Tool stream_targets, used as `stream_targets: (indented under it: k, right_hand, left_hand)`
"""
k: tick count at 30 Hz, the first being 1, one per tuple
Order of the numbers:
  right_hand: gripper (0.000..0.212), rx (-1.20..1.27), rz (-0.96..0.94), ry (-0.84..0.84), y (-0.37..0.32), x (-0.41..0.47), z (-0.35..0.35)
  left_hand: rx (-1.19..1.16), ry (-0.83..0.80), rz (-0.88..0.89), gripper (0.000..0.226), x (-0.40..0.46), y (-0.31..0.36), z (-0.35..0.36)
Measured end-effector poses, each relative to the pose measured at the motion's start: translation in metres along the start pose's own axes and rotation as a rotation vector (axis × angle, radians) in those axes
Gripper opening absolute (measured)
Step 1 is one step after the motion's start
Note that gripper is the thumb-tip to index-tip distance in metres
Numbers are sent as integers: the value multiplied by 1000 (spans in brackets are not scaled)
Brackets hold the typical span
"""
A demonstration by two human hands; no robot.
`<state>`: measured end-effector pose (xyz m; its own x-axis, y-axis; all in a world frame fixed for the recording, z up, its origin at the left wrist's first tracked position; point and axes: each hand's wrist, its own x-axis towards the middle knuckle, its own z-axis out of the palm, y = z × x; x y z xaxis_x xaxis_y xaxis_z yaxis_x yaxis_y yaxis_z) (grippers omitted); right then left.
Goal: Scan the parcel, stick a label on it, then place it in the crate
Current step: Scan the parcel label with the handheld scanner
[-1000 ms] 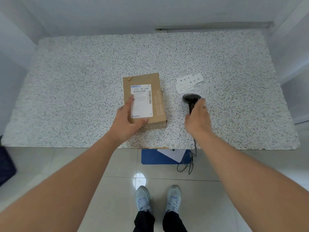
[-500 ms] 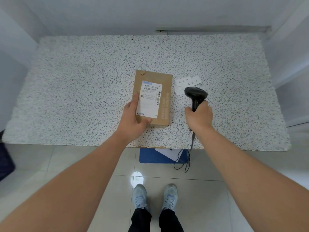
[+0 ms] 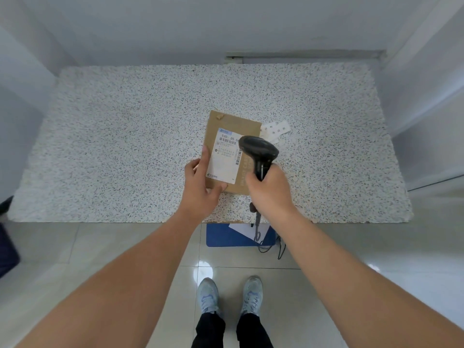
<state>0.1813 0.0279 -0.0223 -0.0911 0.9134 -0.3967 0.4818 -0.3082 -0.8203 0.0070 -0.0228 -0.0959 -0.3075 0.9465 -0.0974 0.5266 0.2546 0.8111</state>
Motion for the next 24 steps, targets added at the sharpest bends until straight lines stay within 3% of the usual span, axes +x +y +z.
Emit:
stream_targets:
  k: [24]
  right_hand:
    - [18, 55, 30, -100, -11, -26, 6]
  left_hand:
    - [21, -12, -107, 108, -1, 3, -3]
